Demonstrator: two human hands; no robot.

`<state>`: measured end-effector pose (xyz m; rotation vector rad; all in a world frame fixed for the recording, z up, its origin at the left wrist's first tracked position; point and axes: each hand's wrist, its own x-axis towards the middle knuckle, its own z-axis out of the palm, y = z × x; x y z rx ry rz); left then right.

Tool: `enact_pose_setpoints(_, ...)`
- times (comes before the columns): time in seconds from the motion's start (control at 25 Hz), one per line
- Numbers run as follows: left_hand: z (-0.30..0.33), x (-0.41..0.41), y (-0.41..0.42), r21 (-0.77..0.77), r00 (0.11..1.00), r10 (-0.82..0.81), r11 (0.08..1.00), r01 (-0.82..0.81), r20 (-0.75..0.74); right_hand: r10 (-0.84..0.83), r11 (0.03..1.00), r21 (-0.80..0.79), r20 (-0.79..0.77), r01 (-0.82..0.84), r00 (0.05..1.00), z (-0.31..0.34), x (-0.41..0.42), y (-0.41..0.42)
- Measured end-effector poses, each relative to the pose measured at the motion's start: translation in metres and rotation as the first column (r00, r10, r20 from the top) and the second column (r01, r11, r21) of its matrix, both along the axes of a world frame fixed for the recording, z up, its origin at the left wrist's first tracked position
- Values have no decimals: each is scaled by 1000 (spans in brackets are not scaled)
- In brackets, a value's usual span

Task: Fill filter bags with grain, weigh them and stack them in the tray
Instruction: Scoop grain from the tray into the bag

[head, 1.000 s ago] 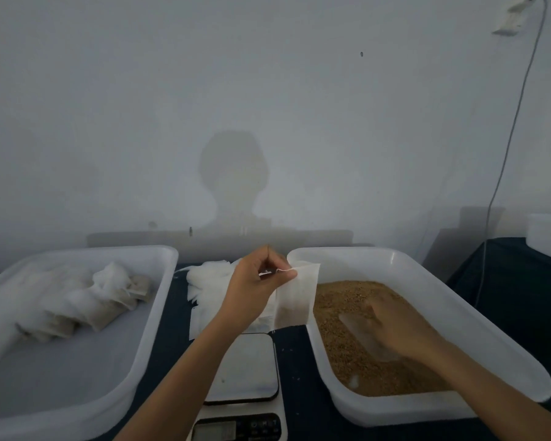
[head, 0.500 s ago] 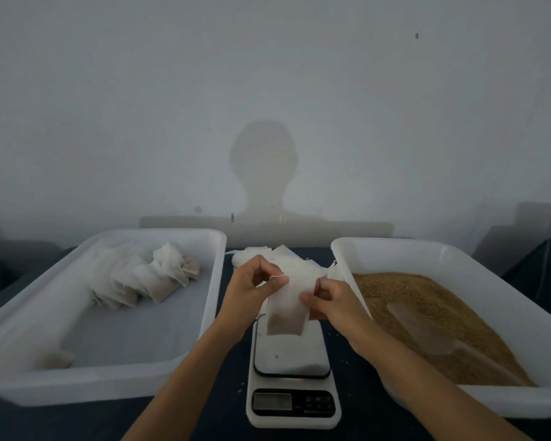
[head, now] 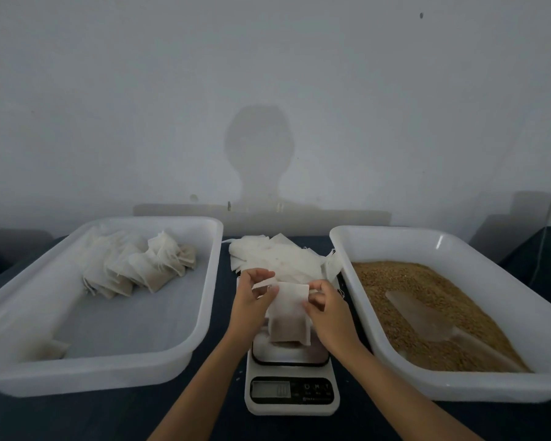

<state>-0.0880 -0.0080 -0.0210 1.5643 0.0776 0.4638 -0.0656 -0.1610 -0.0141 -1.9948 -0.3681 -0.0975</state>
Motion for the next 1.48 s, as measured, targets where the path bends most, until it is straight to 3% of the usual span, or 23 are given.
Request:
enact_pose_setpoints(0.24, 17, 0, 10, 78, 1000, 23, 997, -24, 11, -87, 987, 141, 46, 80, 995, 7, 9, 0)
enact_pose_setpoints(0.44, 23, -4, 16, 37, 991, 107, 993, -110, 78, -172, 977, 146, 92, 158, 981, 10, 10, 1)
enact_pose_setpoints(0.92, 19, -3, 16, 94, 989, 134, 986, -139, 60, -194, 971, 158, 79, 180, 978, 10, 11, 1)
enact_pose_setpoints(1.12, 2, 11, 18, 263, 988, 95, 963, -59, -125, -197, 975, 112, 41, 191, 980, 6, 13, 3)
enact_pose_setpoints(1.28, -12, 27, 16, 487, 948, 103, 871, 60, -302, -192, 978, -92, -48, 187, 980, 1, 21, 10)
enact_pose_setpoints(1.48, -13, 32, 10, 554, 912, 171, 830, 71, -372, -224, 964, -177, -140, 198, 965, -2, 26, 19)
